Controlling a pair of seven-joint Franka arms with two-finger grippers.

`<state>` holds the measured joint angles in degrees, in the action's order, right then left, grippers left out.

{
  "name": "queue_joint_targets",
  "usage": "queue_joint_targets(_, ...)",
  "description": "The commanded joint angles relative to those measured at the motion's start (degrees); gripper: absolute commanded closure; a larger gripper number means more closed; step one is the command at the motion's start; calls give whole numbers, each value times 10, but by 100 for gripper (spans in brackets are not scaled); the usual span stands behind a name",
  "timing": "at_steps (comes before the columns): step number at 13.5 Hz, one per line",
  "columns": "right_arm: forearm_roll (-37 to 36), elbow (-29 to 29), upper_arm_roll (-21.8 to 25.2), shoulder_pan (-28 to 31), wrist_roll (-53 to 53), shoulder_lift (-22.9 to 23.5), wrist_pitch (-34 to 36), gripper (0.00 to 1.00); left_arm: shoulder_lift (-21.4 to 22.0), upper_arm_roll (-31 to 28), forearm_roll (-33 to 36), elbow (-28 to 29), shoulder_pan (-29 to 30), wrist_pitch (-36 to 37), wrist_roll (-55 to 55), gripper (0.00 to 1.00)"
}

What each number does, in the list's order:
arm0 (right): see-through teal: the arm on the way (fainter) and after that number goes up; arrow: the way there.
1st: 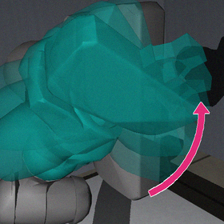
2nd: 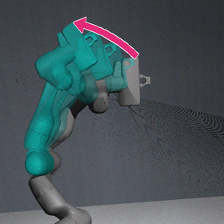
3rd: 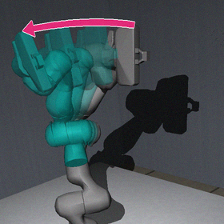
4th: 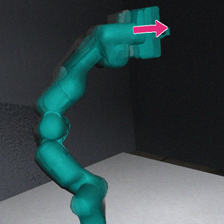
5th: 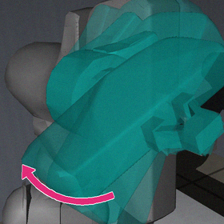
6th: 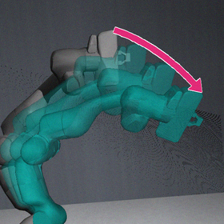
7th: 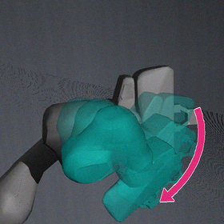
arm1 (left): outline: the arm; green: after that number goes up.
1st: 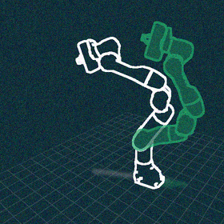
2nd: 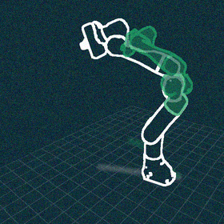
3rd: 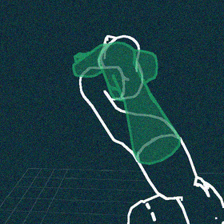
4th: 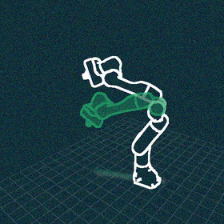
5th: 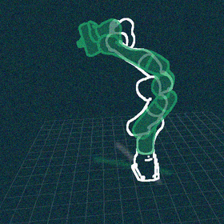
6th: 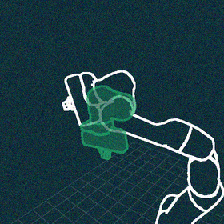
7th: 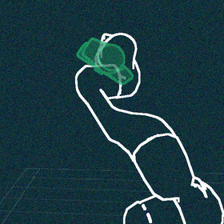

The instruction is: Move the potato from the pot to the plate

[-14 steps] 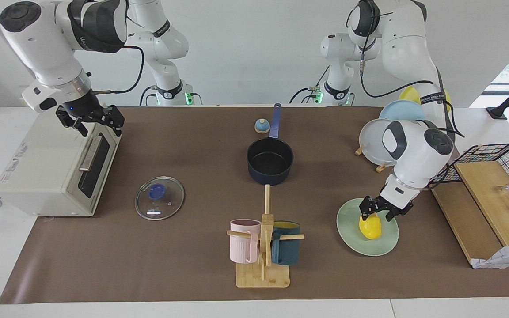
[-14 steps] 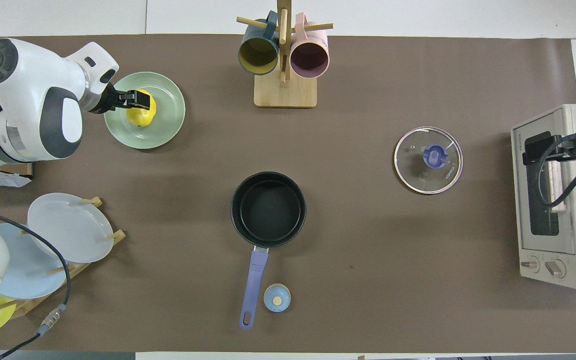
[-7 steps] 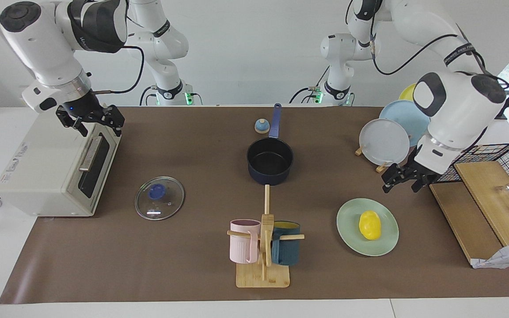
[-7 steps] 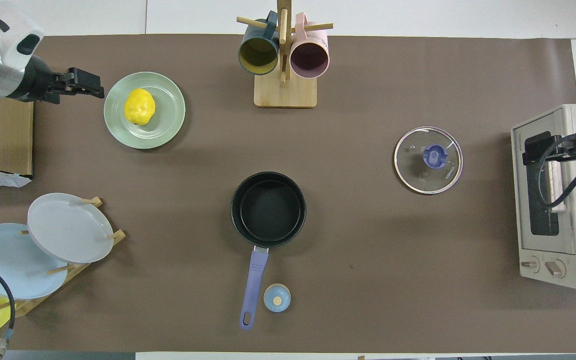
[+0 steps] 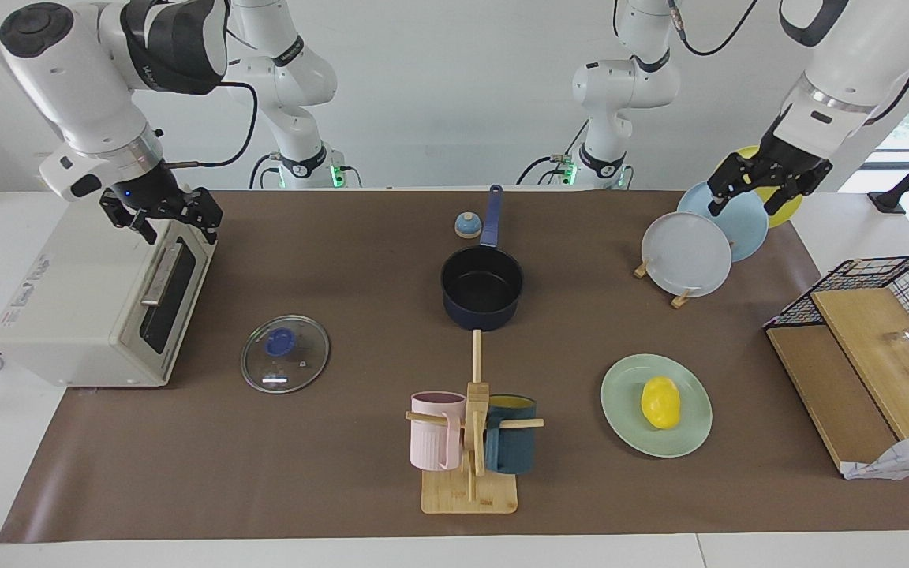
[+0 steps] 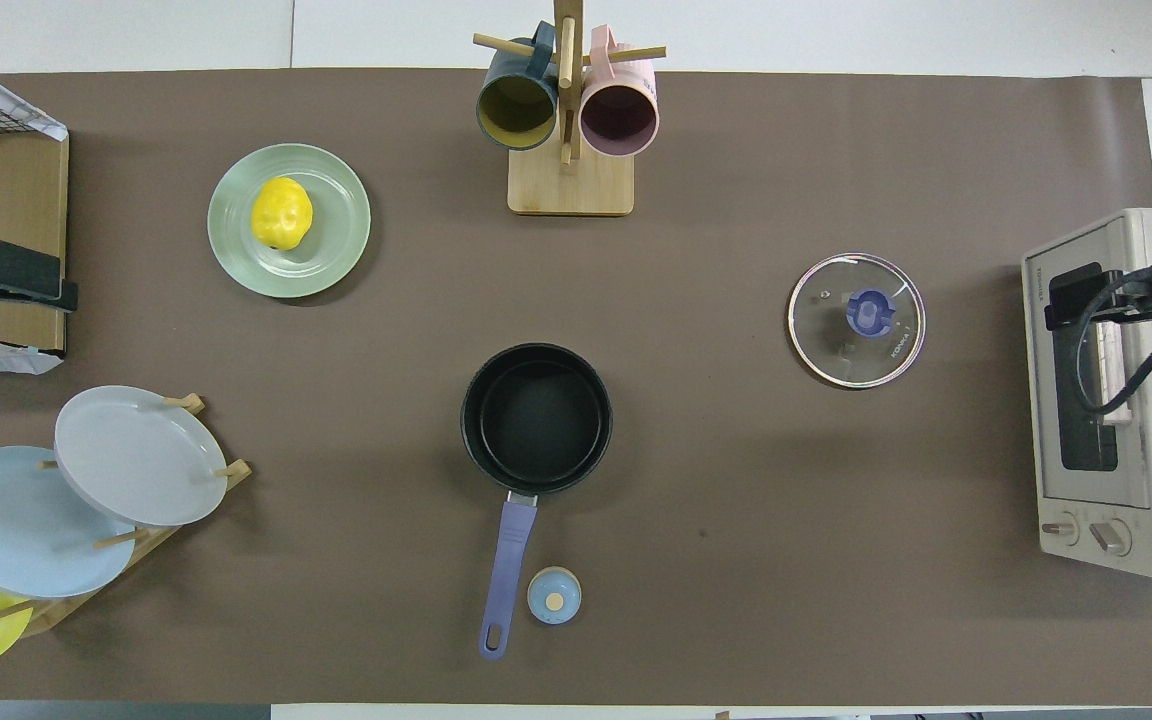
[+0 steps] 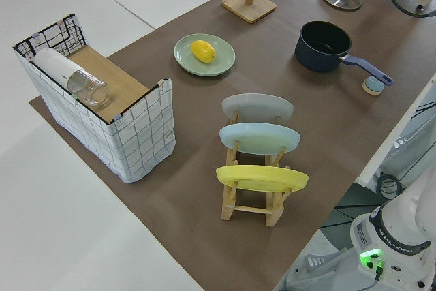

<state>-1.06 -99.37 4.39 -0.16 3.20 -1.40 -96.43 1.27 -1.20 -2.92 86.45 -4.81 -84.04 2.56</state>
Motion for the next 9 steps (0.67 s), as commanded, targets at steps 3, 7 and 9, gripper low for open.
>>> queue_joint_targets(3, 4, -2, -2, 6, 12, -1, 1, 0, 59, 1, 15, 89, -5, 5, 9, 0)
queue_joint_targets(7, 4, -1, -2, 5, 12, -1, 1, 0, 25, 6, 14, 22, 2, 25, 10, 0)
queue_joint_targets(9, 4, -2, -2, 6, 12, -1, 0, 0, 23, 7, 15, 7, 4, 44, 9, 0)
